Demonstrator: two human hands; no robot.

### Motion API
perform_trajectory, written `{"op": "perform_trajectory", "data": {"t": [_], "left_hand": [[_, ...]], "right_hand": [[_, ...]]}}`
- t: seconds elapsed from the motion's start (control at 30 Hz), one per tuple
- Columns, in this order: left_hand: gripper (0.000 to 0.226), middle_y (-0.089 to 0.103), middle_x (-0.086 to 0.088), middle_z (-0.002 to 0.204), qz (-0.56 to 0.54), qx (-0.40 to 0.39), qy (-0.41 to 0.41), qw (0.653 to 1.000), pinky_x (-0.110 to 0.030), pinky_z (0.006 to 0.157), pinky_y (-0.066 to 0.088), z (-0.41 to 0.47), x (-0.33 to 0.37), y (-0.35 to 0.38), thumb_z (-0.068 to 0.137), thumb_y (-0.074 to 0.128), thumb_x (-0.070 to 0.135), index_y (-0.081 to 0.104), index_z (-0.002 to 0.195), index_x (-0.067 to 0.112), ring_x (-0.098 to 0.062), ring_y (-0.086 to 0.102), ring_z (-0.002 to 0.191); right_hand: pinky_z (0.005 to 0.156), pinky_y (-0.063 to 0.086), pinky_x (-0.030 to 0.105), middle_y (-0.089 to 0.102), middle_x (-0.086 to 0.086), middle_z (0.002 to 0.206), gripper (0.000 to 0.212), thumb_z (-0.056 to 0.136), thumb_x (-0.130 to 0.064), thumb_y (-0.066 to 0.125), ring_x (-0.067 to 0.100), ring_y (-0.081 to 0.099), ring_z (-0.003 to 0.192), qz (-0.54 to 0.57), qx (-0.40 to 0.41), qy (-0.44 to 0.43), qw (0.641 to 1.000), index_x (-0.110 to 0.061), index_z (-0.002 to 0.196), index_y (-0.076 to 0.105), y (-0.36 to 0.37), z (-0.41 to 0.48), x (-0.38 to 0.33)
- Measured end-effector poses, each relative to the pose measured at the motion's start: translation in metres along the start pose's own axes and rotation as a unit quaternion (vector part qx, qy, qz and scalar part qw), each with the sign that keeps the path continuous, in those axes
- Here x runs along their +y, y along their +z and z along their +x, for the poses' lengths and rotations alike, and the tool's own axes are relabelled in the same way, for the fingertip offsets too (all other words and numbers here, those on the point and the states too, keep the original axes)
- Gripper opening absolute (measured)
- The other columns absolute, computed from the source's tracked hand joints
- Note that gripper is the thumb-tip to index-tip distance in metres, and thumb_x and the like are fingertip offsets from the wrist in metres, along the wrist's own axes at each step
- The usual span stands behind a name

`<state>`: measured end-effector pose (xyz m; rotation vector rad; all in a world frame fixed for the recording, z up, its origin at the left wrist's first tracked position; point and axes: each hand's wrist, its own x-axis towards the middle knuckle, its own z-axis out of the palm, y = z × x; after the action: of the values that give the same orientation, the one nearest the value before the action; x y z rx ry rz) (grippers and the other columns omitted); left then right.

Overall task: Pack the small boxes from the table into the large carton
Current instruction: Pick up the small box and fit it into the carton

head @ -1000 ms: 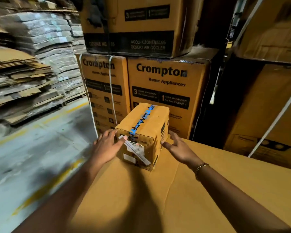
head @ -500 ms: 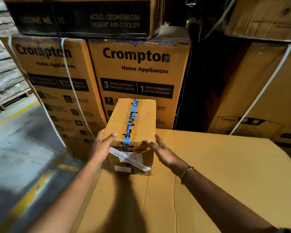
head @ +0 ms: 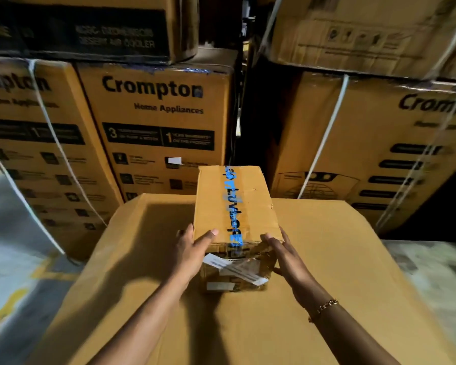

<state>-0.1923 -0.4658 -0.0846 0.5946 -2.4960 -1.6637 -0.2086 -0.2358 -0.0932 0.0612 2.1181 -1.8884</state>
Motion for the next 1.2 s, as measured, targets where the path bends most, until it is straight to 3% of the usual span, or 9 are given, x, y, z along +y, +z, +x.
{"op": "perform_trajectory", "data": {"t": [0.13,0.37,0.5,0.57,0.7,0.83,1.07,1.13,1.2], "left_hand": [[0.078,0.033,-0.014,0.156,0.005,-0.04,0.009,0.999,-0.039,0.107,0.035,-0.062,0.034,0.076,0.091,0.062,0.052,0.035,0.153,0.015,-0.03,0.037,0.14],[0.09,0.044,-0.006,0.153,-0.038,-0.104,0.01,0.994,-0.04,0.106,0.039,-0.153,0.051,0.171,0.084,0.063,0.065,0.03,0.155,0.021,-0.028,0.045,0.135],[0.075,0.049,0.001,0.143,-0.104,-0.089,-0.009,0.99,-0.033,0.099,0.038,-0.172,0.045,0.169,0.088,0.071,0.044,0.039,0.15,0.017,-0.021,0.048,0.127],[0.085,0.055,-0.004,0.141,-0.16,-0.084,-0.03,0.983,-0.04,0.103,0.043,-0.17,0.039,0.154,0.074,0.08,0.048,0.046,0.146,0.019,-0.021,0.054,0.125],[0.049,0.066,0.001,0.128,-0.242,-0.075,-0.06,0.966,-0.041,0.089,0.05,-0.166,0.021,0.119,0.09,0.068,0.029,0.053,0.136,0.04,-0.019,0.063,0.113],[0.056,0.051,0.005,0.135,-0.324,-0.045,-0.092,0.94,-0.058,0.108,0.038,-0.162,-0.01,0.098,0.098,0.056,0.018,0.044,0.143,0.048,-0.025,0.055,0.121],[0.041,0.046,-0.014,0.15,-0.305,0.075,-0.288,0.905,-0.06,0.107,0.036,-0.168,-0.089,0.095,0.109,0.027,0.021,0.042,0.145,0.008,-0.036,0.04,0.139],[0.042,0.052,-0.017,0.144,-0.282,0.052,-0.28,0.916,-0.053,0.107,0.037,-0.171,-0.1,0.091,0.11,0.025,0.03,0.051,0.136,0.01,-0.036,0.049,0.131],[0.051,0.065,-0.015,0.123,-0.287,-0.003,-0.285,0.914,-0.045,0.097,0.042,-0.166,-0.087,0.084,0.105,0.028,0.05,0.061,0.121,0.014,-0.034,0.06,0.109]], "right_hand": [[0.076,0.046,0.021,0.063,-0.02,0.125,0.093,0.072,-0.078,0.062,-0.003,0.06,0.103,0.021,0.042,-0.001,0.999,-0.049,0.152,0.024,-0.086,-0.06,0.023],[0.106,0.044,0.047,0.055,-0.01,0.142,0.1,0.066,-0.091,0.045,0.016,0.053,0.127,0.034,0.115,0.011,0.993,-0.038,0.151,0.038,-0.198,-0.157,0.055],[0.106,0.044,0.052,0.061,-0.008,0.135,0.096,0.06,-0.093,0.053,0.024,0.059,0.122,0.106,0.125,0.046,0.985,-0.034,0.136,0.057,-0.233,-0.177,0.081],[0.107,0.042,0.051,0.056,-0.003,0.137,0.109,0.048,-0.095,0.062,0.027,0.052,0.128,0.094,0.128,0.106,0.982,-0.029,0.134,0.054,-0.234,-0.171,0.103],[0.102,0.044,0.045,0.042,0.003,0.149,0.055,0.086,-0.066,0.058,0.027,0.047,0.129,0.117,0.061,0.196,0.972,-0.029,0.126,0.049,-0.214,-0.151,0.131],[0.105,0.045,0.044,0.047,-0.004,0.143,0.026,0.1,-0.054,0.046,0.017,0.051,0.119,0.149,0.028,0.135,0.979,-0.038,0.118,0.055,-0.182,-0.138,0.123],[0.098,0.047,0.032,0.05,-0.01,0.141,0.071,0.084,-0.071,0.06,0.007,0.054,0.122,0.063,0.03,0.034,0.997,-0.039,0.144,0.041,-0.143,-0.138,0.088],[0.085,0.044,0.024,0.051,-0.01,0.142,0.055,0.085,-0.073,0.055,-0.004,0.052,0.113,0.049,0.021,0.033,0.998,-0.046,0.133,0.045,-0.136,-0.138,0.085],[0.099,0.041,0.035,0.046,-0.009,0.151,0.069,0.079,-0.084,0.051,0.003,0.049,0.125,0.064,0.033,0.052,0.996,-0.045,0.136,0.046,-0.132,-0.134,0.09]]}}
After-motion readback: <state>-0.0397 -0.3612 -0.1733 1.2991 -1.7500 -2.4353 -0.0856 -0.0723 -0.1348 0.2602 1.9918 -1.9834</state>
